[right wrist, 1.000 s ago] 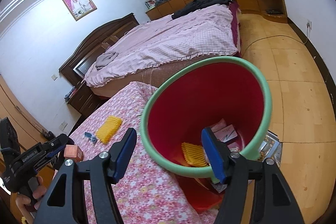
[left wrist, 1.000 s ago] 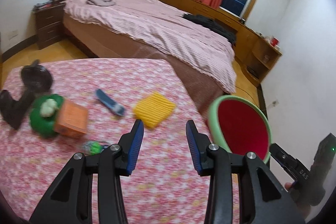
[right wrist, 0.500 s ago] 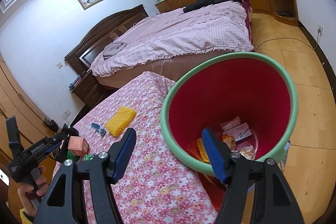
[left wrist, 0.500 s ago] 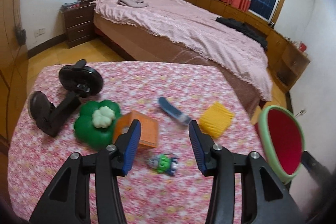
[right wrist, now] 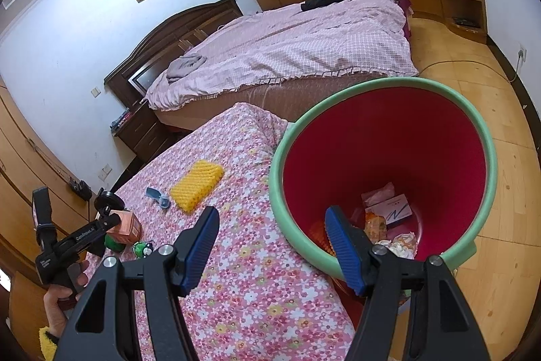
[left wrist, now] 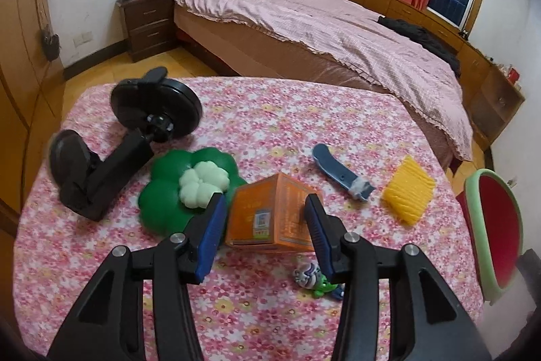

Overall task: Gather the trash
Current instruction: 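Grasp the orange box with the left tool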

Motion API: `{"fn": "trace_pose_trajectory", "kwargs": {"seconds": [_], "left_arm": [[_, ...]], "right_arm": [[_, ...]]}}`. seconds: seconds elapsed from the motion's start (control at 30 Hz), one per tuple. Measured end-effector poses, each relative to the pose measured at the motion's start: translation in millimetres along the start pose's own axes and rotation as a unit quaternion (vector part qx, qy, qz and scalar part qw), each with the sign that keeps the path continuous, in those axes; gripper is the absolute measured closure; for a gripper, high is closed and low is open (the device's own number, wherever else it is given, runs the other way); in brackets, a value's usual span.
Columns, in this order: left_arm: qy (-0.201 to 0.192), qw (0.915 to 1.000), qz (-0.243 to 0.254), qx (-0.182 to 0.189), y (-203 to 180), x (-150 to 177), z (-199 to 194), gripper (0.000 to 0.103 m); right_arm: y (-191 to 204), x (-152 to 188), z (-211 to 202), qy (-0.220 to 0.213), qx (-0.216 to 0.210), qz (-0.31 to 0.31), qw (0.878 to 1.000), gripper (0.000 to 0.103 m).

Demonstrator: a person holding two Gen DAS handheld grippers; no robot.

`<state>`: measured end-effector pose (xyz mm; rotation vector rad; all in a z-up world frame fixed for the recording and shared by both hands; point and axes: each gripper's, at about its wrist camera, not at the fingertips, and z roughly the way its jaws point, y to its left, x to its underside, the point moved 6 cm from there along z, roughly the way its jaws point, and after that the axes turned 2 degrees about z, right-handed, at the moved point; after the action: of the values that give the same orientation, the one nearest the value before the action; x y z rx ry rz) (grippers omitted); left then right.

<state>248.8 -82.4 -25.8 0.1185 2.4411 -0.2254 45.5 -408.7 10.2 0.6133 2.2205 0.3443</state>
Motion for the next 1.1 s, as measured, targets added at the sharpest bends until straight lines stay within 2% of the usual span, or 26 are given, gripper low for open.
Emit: {"fn": "trace_pose_trajectory", "kwargs": {"seconds": [0.13,0.4,0.67,0.9,1.0,1.1], "left_arm": [[0.006,1.0000,-0.001,0.006,-4.9,3.2,4.0,0.054],[-0.005,0.9999,0.009,-0.006,-12.5,7.2,4.3,0.052],[-0.026,0.9987,0.028,0.033,-26.4,11.4,-4.6,0.052],[-0.037,0.9987,0.030,0.017,-31.4,4.6,0.7,0.052],[-0.049,0.9979,0.025,0.033,-34.6,1.6,-0.1,0.052],[-0.056,0.9952,0.029,0.075,-43.0,1.0,-8.1,0.052]], "right_arm": [[1.9,1.6,1.5,0.003,-0.001,-0.002,1.000,0.035],[3.8,2.4,2.7,0.006,-0.001,-0.002,1.000,0.035],[5.9,7.5,7.5,0.011,-0.003,-0.002,1.000,0.035],[5.1,8.1,10.3,0.013,-0.004,-0.002,1.000,0.035],[4.7,9.5,12.2,0.015,-0.005,-0.002,1.000,0.035],[3.8,10.1,12.9,0.015,-0.005,-0.001,1.000,0.035]]}}
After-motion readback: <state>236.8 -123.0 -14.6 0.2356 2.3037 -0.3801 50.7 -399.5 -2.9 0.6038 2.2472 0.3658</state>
